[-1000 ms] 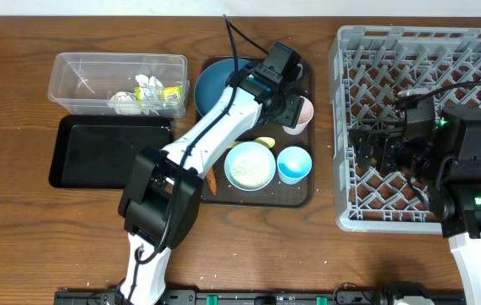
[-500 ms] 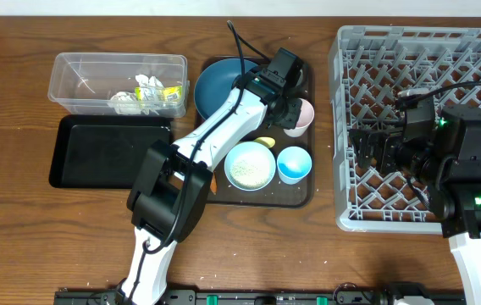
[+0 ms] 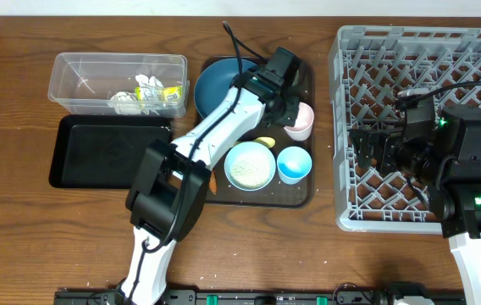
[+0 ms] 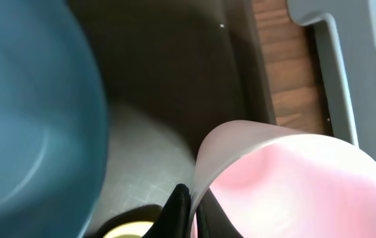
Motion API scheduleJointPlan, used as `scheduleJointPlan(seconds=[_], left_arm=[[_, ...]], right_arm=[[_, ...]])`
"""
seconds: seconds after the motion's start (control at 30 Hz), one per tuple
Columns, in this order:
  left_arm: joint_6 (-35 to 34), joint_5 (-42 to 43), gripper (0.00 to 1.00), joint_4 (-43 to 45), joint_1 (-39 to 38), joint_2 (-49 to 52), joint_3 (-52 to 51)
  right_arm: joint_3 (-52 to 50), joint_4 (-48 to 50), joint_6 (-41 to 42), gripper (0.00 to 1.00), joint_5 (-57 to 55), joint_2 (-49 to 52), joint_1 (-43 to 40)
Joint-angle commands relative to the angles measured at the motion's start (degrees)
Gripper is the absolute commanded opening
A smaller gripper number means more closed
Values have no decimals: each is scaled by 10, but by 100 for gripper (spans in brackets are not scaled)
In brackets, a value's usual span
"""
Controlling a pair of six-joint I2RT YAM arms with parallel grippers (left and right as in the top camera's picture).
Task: Sort waste into correct bins and load items into the dishwasher rack
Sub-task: 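Lift the pink cup and hold it out toward the right gripper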
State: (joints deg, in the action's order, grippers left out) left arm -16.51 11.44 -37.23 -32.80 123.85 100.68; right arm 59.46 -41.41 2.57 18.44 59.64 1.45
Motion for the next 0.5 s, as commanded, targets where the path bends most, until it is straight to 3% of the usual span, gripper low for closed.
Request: scheduleJointPlan(seconds=[0.0,0.2,0.47], left_arm=[[-21,52,6,-2,38,-45,6],[-38,286,6,-11,115,-106,6],[-37,619,6,-11,185,-123,6]], right_arm=[[11,7,8,95,0,4,0],[11,64,39,96,32,5,0],[11,232,47,96,232,59,1]])
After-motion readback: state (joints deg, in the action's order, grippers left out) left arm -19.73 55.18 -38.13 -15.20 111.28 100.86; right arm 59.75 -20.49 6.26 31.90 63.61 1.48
